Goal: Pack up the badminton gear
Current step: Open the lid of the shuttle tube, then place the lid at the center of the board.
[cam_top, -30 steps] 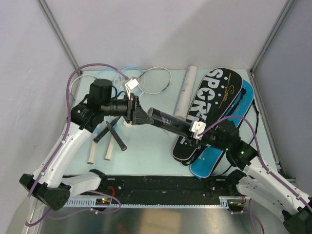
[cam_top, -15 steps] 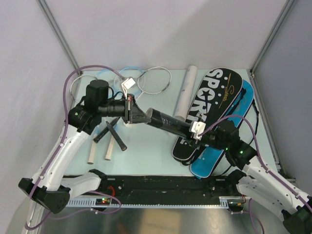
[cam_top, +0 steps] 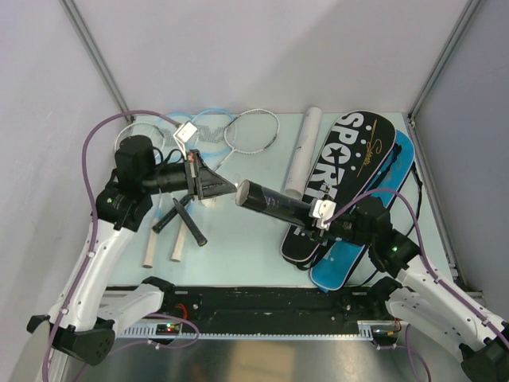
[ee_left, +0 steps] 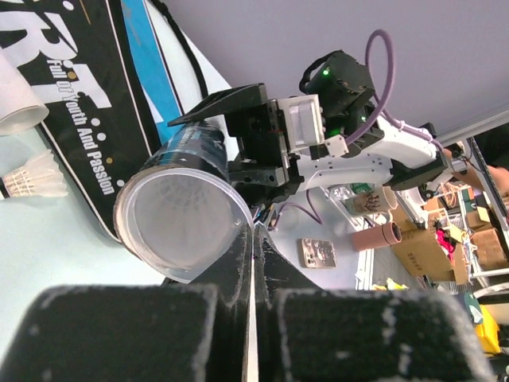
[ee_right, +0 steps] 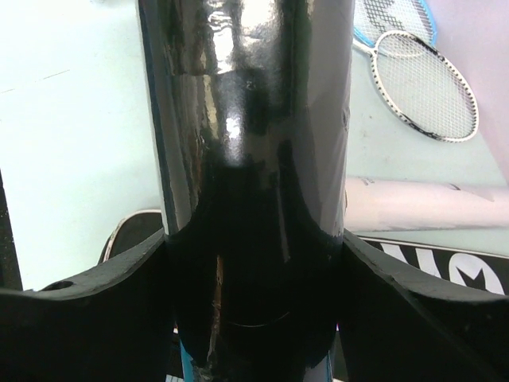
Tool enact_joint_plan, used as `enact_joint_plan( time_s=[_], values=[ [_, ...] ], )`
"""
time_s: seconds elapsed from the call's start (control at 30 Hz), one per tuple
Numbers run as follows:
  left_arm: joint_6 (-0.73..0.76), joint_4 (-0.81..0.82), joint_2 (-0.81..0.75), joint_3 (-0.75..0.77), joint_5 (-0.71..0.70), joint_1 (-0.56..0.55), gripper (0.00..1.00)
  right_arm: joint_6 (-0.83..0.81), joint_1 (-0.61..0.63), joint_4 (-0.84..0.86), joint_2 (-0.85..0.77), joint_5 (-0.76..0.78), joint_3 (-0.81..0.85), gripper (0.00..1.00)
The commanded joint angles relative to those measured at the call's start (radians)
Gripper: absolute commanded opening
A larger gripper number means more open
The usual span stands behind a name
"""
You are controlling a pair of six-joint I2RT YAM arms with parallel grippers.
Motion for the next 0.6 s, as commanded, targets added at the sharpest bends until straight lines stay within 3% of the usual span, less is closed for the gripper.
enact_joint_plan(
  time_s=[0.0,0.17,0.4,0.57],
  values=[
    [-0.043,0.059,-0.035,-0.001,0.021,0.025,0.00,-0.005,-0.001,0.025,-0.013,-0.003,0.017,0.37],
    [-0.029,0.058,-0.044,-0.020,-0.061,0.074,0.00,0.010,0.001,0.048,-0.023,0.058,0.017,0.37],
    [0.081,-0.025,-0.015,-0.040,-0.347,0.098,0.00,0.100,0.000,0.121,-0.065,0.239,0.022,0.37],
    [0.136,-0.073,0.078,-0.072,-0.576,0.012,0.00,0.194,0.003,0.209,-0.111,0.366,0.032,0.37]
  ],
)
